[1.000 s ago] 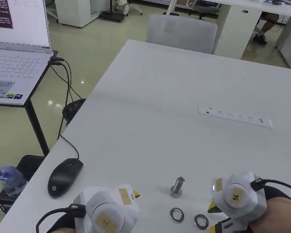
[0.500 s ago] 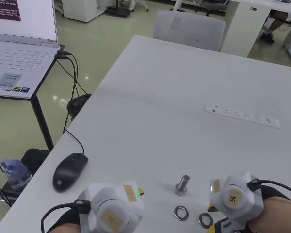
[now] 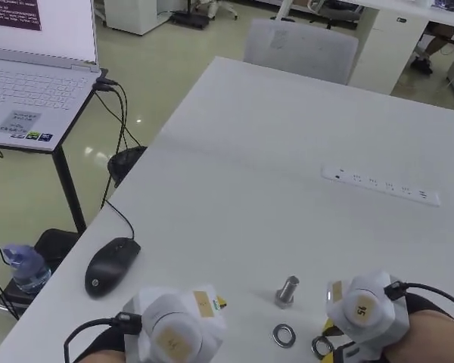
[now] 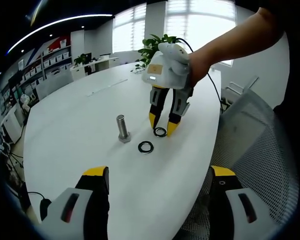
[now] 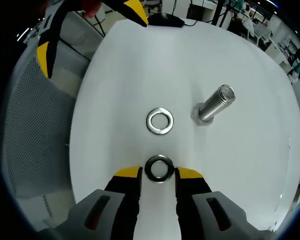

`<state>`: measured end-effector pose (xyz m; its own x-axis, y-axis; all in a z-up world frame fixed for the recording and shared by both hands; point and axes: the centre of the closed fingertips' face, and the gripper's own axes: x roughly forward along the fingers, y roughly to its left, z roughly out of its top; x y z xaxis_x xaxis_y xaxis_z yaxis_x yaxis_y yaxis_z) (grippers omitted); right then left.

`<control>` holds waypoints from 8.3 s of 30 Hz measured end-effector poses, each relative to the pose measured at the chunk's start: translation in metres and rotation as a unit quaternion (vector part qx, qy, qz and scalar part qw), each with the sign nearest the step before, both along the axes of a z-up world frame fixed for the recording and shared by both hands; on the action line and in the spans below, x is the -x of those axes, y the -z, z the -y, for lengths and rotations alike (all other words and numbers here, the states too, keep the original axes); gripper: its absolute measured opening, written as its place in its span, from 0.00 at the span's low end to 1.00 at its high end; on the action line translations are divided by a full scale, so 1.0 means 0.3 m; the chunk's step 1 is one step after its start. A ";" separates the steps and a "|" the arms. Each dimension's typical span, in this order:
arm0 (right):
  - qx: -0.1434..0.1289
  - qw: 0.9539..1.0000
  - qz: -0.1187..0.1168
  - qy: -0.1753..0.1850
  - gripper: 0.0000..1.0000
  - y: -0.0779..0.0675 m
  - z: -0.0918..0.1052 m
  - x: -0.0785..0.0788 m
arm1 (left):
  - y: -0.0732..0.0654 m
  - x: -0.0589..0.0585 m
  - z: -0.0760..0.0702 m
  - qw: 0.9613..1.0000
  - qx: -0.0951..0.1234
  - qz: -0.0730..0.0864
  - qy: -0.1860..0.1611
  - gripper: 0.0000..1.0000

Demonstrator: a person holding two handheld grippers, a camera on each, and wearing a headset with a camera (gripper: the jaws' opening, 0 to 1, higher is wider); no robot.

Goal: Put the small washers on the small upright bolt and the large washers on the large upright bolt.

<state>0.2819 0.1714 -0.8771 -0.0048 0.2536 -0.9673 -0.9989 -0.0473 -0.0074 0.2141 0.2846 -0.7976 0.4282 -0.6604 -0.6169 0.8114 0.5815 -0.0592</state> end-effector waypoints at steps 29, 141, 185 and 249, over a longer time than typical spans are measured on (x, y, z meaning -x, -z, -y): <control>0.036 0.999 -0.005 0.014 0.21 -0.002 0.004 -0.006 | -0.035 0.015 -0.013 1.000 -0.009 0.009 -0.002 0.77; 0.052 0.998 -0.003 0.033 0.22 -0.047 -0.234 -0.214 | 0.001 -0.012 -0.018 1.000 0.010 -0.012 0.005 0.78; 0.027 0.999 -0.004 0.028 0.32 -0.124 -0.208 -0.209 | -0.004 -0.001 0.002 1.000 0.009 -0.012 0.012 0.75; 0.000 1.000 0.002 -0.018 0.32 -0.040 -0.204 -0.012 | -0.018 -0.010 -0.012 1.000 0.007 -0.007 0.015 0.76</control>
